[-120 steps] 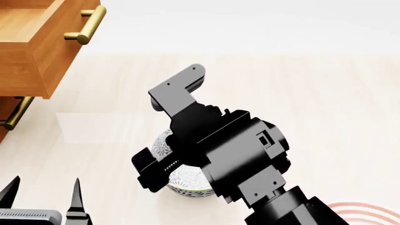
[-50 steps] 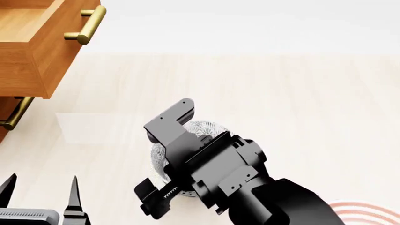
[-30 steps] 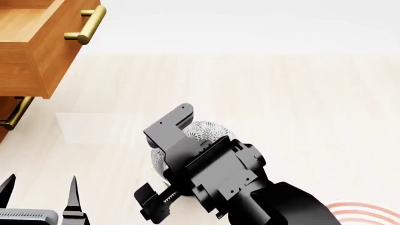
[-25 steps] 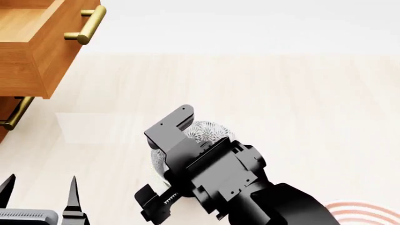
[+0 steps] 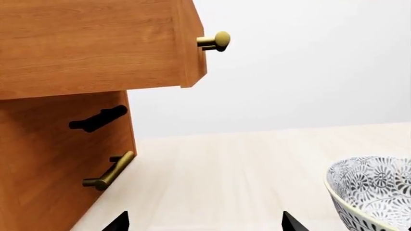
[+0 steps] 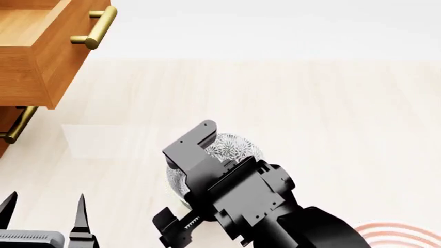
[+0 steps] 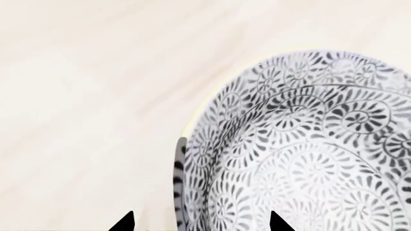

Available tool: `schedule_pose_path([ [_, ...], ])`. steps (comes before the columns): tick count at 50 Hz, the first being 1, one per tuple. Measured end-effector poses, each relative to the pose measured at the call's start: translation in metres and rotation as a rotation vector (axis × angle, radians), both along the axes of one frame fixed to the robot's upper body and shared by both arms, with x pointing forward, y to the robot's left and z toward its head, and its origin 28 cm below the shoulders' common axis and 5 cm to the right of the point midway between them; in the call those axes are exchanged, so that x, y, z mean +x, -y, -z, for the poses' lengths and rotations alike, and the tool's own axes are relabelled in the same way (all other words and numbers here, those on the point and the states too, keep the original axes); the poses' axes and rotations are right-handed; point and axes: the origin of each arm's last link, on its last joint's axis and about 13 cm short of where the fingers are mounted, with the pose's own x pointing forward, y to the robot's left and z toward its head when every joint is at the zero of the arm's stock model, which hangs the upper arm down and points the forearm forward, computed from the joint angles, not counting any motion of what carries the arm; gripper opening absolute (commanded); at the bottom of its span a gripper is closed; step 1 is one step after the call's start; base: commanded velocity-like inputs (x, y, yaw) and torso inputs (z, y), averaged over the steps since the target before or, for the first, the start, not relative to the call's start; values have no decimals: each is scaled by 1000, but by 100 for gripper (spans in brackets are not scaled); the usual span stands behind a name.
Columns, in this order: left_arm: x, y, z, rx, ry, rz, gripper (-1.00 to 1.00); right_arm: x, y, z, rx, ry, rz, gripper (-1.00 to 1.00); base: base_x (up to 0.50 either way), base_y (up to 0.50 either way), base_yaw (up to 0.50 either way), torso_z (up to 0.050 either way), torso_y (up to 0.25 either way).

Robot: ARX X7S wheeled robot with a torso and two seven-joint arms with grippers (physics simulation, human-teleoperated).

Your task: Put the bowl on the plate.

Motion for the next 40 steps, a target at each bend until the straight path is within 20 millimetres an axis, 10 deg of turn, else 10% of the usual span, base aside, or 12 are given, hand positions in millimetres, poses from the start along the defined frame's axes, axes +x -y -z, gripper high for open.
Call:
schedule_pose_path([
  [16,0,0,0,0,0,0,100,0,2,3,-12,-2,4,100,0,0,0,0,0],
  [17,0,0,0,0,0,0,100,-1,2,3,-12,-2,3,-100,0,0,0,0,0],
  [40,0,0,1,-2,-2,-3,100,3,2,-4,-29,29,-14,-100,0,0,0,0,0],
])
